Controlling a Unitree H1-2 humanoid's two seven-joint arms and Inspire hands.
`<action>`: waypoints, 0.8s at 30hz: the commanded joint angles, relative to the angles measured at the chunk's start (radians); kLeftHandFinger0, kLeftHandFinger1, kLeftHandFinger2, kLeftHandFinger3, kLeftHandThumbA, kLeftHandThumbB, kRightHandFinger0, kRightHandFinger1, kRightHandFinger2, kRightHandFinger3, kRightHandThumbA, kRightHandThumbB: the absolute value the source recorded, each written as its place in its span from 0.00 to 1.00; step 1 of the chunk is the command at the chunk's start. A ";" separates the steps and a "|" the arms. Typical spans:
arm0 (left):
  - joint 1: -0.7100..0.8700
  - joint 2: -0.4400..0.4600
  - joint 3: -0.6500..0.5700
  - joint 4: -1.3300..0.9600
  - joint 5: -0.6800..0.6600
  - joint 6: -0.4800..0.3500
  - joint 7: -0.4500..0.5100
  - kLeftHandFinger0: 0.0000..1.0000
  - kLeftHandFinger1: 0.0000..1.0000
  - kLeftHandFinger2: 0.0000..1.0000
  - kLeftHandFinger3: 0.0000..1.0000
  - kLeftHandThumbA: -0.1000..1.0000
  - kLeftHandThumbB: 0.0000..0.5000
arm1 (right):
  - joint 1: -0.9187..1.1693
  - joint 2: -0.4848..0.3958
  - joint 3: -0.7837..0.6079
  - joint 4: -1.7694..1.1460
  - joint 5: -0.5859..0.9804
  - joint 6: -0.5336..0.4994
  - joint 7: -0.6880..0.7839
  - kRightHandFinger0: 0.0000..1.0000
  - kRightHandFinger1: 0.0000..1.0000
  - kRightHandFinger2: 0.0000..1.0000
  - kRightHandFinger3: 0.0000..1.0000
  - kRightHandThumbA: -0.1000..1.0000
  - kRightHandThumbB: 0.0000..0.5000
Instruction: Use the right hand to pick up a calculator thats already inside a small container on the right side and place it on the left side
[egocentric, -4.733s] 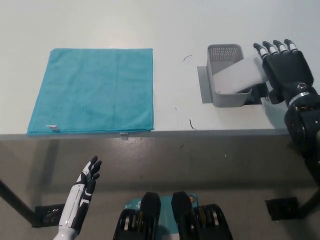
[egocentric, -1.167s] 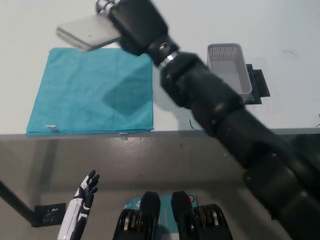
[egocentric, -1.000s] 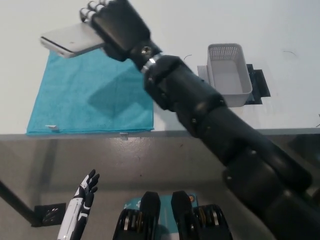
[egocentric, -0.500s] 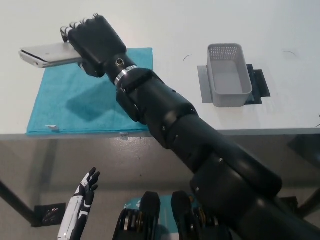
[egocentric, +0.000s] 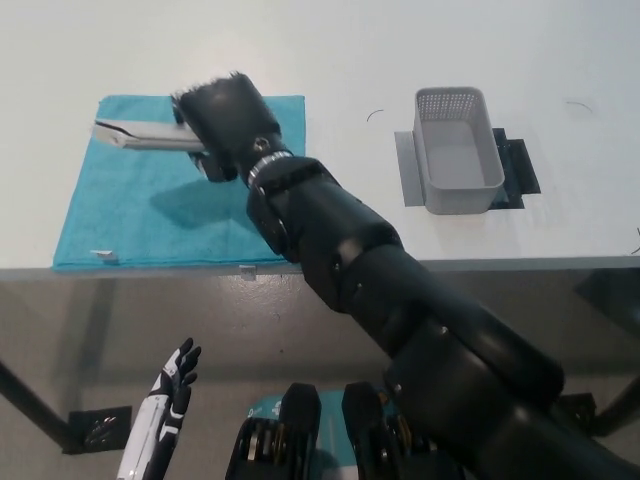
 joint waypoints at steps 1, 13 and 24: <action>0.003 -0.001 -0.004 -0.035 0.020 -0.033 0.022 1.00 1.00 1.00 1.00 1.00 0.00 | -0.047 -0.021 0.007 -0.014 0.042 0.055 0.038 0.00 0.00 0.16 0.44 0.00 0.60; -0.007 0.002 -0.004 -0.052 0.014 -0.015 0.009 1.00 1.00 1.00 1.00 1.00 0.00 | -0.040 -0.024 0.061 -0.012 0.036 0.138 0.128 0.00 0.00 0.06 0.53 0.02 0.50; -0.016 0.006 -0.007 -0.042 0.015 -0.030 0.007 1.00 1.00 1.00 1.00 1.00 0.00 | -0.046 -0.032 0.002 -0.012 0.125 0.203 0.271 1.00 1.00 1.00 1.00 0.88 0.98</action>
